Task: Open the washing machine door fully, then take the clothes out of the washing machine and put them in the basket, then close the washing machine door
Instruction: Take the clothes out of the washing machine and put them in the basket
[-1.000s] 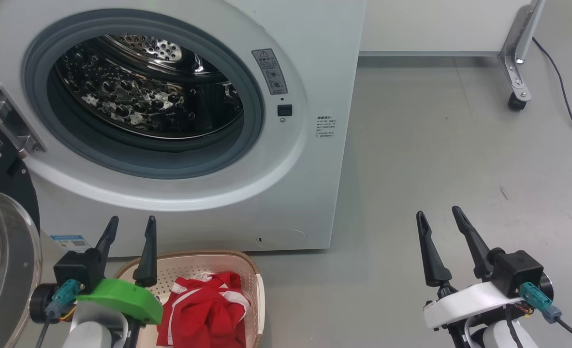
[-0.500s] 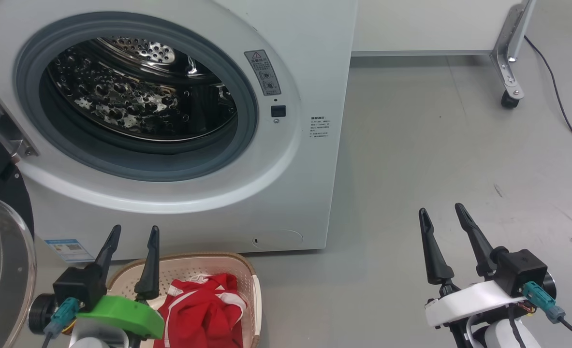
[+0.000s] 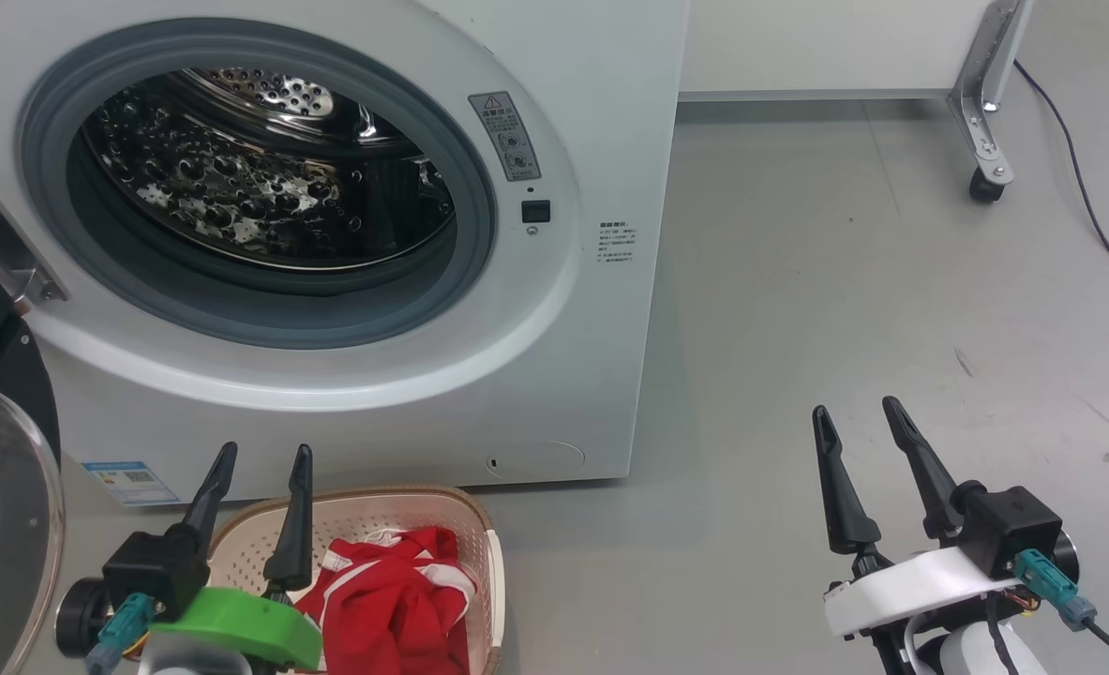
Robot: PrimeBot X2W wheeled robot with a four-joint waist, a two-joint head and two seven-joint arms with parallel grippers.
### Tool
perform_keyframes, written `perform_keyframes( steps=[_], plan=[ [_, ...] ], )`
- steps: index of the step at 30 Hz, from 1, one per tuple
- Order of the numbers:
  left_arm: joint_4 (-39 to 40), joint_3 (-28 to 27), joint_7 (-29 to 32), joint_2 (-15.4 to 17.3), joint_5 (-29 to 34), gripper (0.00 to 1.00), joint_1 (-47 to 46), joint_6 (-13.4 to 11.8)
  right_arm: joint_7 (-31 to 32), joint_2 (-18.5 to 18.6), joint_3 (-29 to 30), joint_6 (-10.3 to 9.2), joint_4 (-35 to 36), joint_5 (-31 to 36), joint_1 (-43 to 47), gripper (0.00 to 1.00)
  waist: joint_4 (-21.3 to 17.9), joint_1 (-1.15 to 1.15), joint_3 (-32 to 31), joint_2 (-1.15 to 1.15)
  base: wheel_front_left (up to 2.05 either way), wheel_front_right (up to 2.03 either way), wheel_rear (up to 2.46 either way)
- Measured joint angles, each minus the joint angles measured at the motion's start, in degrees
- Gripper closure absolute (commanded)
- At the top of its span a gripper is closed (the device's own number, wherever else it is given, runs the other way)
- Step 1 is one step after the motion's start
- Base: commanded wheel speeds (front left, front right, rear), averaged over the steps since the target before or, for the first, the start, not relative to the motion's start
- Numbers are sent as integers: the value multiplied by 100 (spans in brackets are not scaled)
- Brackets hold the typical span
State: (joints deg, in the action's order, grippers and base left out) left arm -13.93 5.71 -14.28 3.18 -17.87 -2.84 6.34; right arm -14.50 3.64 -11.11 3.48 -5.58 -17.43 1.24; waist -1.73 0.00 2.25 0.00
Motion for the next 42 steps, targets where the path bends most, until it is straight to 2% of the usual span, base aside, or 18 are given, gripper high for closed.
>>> perform_keyframes(
  steps=[42],
  plan=[
    [260, -24, -1, -23, 153, 0, 294, -58, 0, -16, -2, 58, 0, 0, 16, 0, -41, 0, -78, 0, -7, 7, 0]
  ],
)
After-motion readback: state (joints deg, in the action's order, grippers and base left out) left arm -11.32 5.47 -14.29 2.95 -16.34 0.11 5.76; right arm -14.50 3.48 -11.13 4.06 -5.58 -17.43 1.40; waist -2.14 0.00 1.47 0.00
